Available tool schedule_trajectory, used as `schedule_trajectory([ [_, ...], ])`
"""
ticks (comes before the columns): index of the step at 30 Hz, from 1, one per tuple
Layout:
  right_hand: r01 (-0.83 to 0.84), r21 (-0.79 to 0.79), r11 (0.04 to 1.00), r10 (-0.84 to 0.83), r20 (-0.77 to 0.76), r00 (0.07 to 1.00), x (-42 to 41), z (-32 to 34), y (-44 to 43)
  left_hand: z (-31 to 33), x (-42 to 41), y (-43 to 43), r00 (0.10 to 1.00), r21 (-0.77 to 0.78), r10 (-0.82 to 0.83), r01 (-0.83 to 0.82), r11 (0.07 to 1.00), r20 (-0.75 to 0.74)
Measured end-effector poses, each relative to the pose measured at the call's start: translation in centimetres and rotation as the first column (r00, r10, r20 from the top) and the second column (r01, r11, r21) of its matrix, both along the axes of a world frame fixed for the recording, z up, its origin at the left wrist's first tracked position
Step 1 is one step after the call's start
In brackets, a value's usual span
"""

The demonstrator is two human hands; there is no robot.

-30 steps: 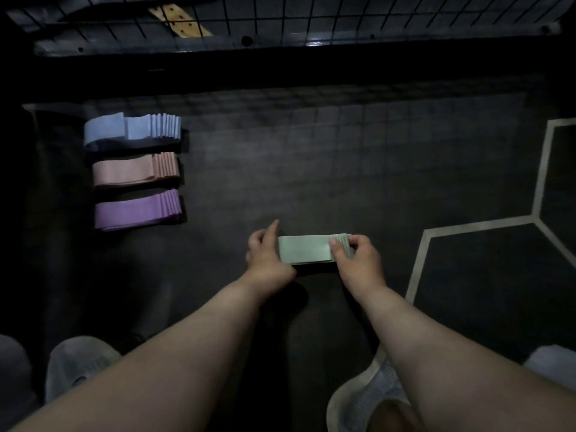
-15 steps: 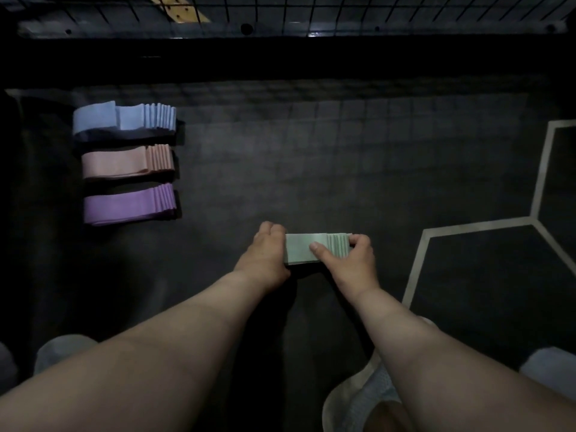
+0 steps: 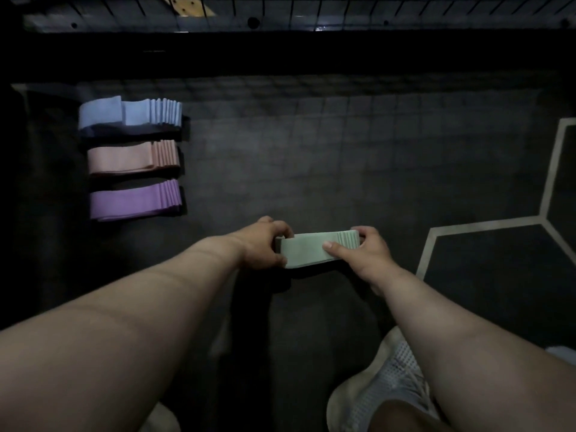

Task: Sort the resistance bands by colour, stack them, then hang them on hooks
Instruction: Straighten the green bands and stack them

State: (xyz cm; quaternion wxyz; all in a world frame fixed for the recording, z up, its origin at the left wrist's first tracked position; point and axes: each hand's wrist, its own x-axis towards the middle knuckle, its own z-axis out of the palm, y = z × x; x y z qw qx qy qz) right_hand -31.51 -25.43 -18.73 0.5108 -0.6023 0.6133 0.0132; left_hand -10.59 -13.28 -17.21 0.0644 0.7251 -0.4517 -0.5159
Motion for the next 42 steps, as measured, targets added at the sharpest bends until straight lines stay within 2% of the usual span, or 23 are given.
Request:
schedule_trajectory([
  [5,-0.175,0.078,0.982,0.171,0.057,0.984,-1.4,0.2,-0.4,0.9,-1.3,1.3,0.975,-0.12,-0.205,0.215,0.969,0.09],
  [9,-0.401,-0.043,0.915,0.401,-0.015,0.916,-2.1,0.3,-0.4,1.4,-3.2,2.6,0.89,-0.18,-0.351,0.411,0.894,0.292],
  [12,-0.495,-0.139,0.858,0.495,-0.036,0.868,-2.7,0.1,0.6,1.2,-4.8,3.4,0.804,-0.178,-0.424,0.529,0.83,0.417],
  [18,-0.607,-0.239,0.758,0.609,-0.076,0.79,-3.4,0.4,1.6,0.7,-5.6,4.5,0.734,-0.131,-0.421,0.563,0.816,0.533],
  [23,-0.725,-0.218,0.653,0.702,-0.187,0.688,-3.4,1.1,1.0,0.3,-5.0,4.8,0.67,-0.073,-0.452,0.601,0.796,0.588],
  [25,-0.727,-0.217,0.652,0.707,-0.173,0.686,-2.8,1.9,0.9,0.5,-4.5,4.4,0.676,-0.084,-0.446,0.598,0.797,0.587],
  [26,-0.705,-0.183,0.685,0.69,-0.147,0.709,-2.3,2.5,0.9,0.8,-4.1,4.2,0.691,-0.094,-0.445,0.593,0.8,0.57],
  [27,-0.677,-0.131,0.724,0.668,-0.113,0.736,-1.9,3.1,0.8,1.2,-3.4,4.0,0.72,-0.108,-0.442,0.577,0.809,0.534],
  [29,-0.61,-0.02,0.792,0.609,-0.025,0.793,-0.3,4.3,0.6,2.5,-1.5,3.9,0.845,-0.138,-0.382,0.458,0.878,0.373],
  [31,-0.534,0.073,0.843,0.53,0.061,0.846,1.5,5.6,0.4,4.1,0.7,4.1,0.966,-0.128,-0.224,0.24,0.962,0.128],
  [33,-0.5,0.189,0.845,0.486,0.117,0.866,3.7,7.5,0.4,6.2,2.7,4.8,0.997,-0.042,-0.003,-0.001,0.999,-0.08],
  [35,-0.459,0.297,0.837,0.433,0.153,0.889,5.6,9.8,0.9,9.1,4.2,6.1,0.916,0.105,0.274,-0.254,0.962,-0.294],
  [37,-0.388,0.434,0.813,0.329,0.208,0.921,7.3,12.2,2.0,12.5,5.3,7.7,0.788,0.206,0.463,-0.415,0.886,-0.406],
  [39,-0.388,0.526,0.756,0.29,0.262,0.92,8.8,15.2,3.6,15.9,6.2,9.6,0.693,0.23,0.565,-0.521,0.822,-0.448],
  [42,-0.487,0.497,0.718,0.376,0.313,0.872,10.8,20.0,6.3,20.8,7.2,13.1,0.6,0.209,0.647,-0.636,0.743,-0.471],
])
